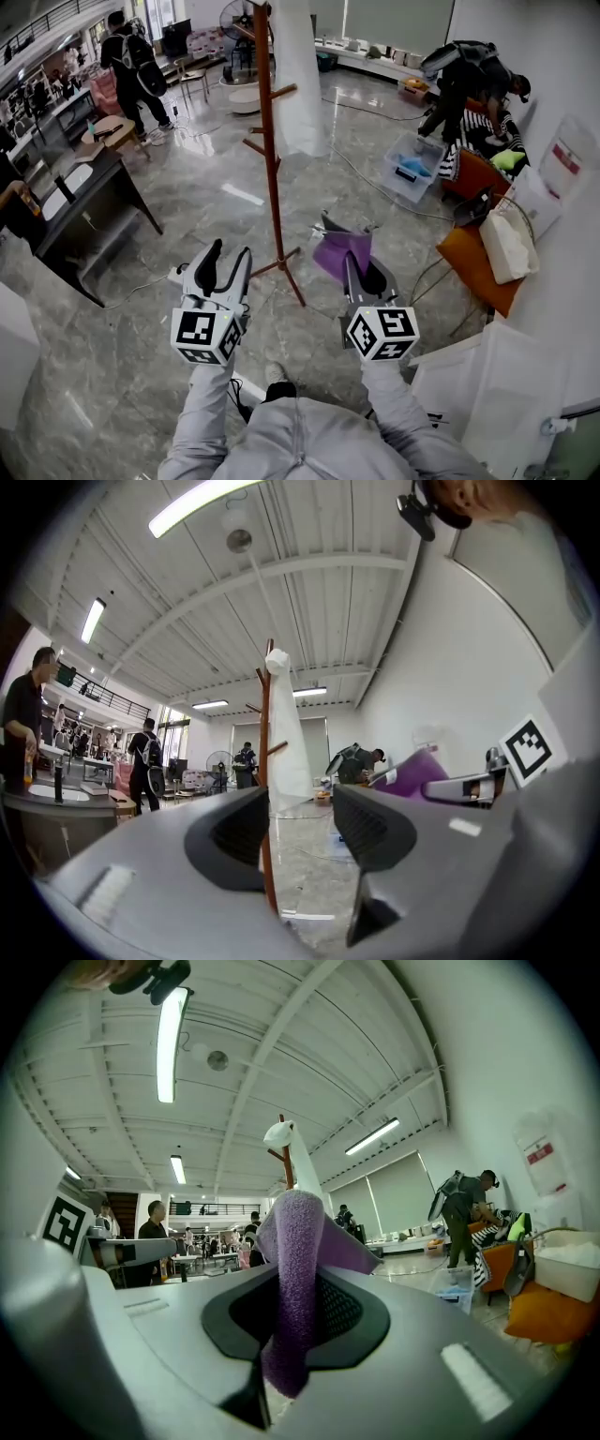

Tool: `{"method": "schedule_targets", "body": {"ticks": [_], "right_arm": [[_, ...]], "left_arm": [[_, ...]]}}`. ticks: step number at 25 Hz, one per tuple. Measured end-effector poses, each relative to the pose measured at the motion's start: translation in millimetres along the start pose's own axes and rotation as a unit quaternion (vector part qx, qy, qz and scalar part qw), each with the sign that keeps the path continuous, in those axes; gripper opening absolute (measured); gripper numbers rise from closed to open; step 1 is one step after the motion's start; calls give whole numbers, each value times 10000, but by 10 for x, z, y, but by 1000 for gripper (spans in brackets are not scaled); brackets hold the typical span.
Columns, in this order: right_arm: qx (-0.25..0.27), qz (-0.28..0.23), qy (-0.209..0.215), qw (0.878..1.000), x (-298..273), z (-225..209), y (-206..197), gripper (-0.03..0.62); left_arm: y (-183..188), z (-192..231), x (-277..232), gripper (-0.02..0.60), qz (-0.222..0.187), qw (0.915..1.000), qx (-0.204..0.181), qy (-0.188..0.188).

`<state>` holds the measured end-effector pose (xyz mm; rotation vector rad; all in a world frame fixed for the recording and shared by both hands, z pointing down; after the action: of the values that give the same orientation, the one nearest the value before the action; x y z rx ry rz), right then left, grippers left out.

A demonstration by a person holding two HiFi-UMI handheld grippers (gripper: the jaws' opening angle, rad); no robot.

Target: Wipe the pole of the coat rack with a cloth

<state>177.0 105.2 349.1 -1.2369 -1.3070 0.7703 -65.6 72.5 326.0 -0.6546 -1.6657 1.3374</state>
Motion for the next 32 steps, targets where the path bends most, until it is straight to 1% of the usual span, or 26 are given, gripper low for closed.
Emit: {"method": "schedule_targets", "body": {"ticks": [7,14,19,23,27,29,32], "right_arm": [[10,74,-14,10000,-521,-2,-187,54],[31,96,-158,9998,-1120,54,-384,54],[72,53,-264,9996,-1470,126,-450,54],[102,-111,-282,9995,-1686,222,-400,54],[236,-355,-165,9990,-1879,316,-280,54],[395,-524,-49,9978,-2001,369,-185,54],[781,-791,176,9936,-2226,459,-25,54]], "left_arm": [[-221,378,-410,230,87,9999,88,-25],[-399,839,-909,230,87,9996,165,-194],[-498,1123,-1165,230,80,9992,232,-325],[-541,1295,-1343,230,63,9987,227,-452],[-618,1363,-1453,230,65,9981,268,-542],[-643,1394,-1509,230,57,9980,283,-560],[-705,1451,-1569,230,80,9980,315,-536]]}}
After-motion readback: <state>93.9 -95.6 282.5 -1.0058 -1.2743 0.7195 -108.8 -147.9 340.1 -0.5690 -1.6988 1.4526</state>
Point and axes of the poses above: the fingertips, and each gripper's own axes: x backward along the fingers, z to its left, y out of its top, the point moved 3 cm from there along x, backward along the fingers, and after that the axes turned 13 degrees about -z, right-handed, at the moved point
